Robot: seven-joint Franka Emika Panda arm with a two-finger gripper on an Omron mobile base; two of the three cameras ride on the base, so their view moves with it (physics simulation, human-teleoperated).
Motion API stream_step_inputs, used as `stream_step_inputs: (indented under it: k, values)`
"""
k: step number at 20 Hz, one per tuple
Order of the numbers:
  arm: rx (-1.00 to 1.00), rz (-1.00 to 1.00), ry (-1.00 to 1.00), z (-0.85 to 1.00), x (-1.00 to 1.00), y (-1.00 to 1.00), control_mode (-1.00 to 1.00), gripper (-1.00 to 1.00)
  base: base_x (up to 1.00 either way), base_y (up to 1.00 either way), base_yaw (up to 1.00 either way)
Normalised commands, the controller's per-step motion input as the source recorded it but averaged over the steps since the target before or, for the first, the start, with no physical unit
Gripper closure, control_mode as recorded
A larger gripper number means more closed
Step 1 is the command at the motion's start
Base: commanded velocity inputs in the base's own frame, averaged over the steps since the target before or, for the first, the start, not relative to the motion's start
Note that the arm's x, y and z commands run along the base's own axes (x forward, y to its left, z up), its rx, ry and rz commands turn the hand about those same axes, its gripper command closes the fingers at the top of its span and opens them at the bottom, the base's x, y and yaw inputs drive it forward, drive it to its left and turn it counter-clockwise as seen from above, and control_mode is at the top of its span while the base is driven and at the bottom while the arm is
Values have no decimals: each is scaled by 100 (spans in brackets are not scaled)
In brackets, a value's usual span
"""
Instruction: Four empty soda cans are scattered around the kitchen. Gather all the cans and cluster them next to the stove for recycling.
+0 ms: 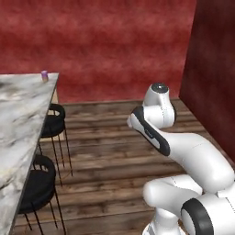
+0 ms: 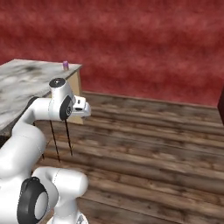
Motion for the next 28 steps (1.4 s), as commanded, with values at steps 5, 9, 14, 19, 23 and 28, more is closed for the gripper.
stream_step_inputs:
  k: [5,9,14,19,23,28]
  values:
    - [0,0,0,0,0,0,100,-100,60,-26,2]
    - [0,0,0,0,0,0,100,-100,60,-26,2]
    - [0,0,0,0,0,0,100,-100,60,-26,2]
    - [0,0,0,0,0,0,100,-100,60,-26,2]
    - [0,0,0,0,0,0,100,-100,60,-25,5]
    - [0,0,0,0,0,0,100,-100,60,-25,5]
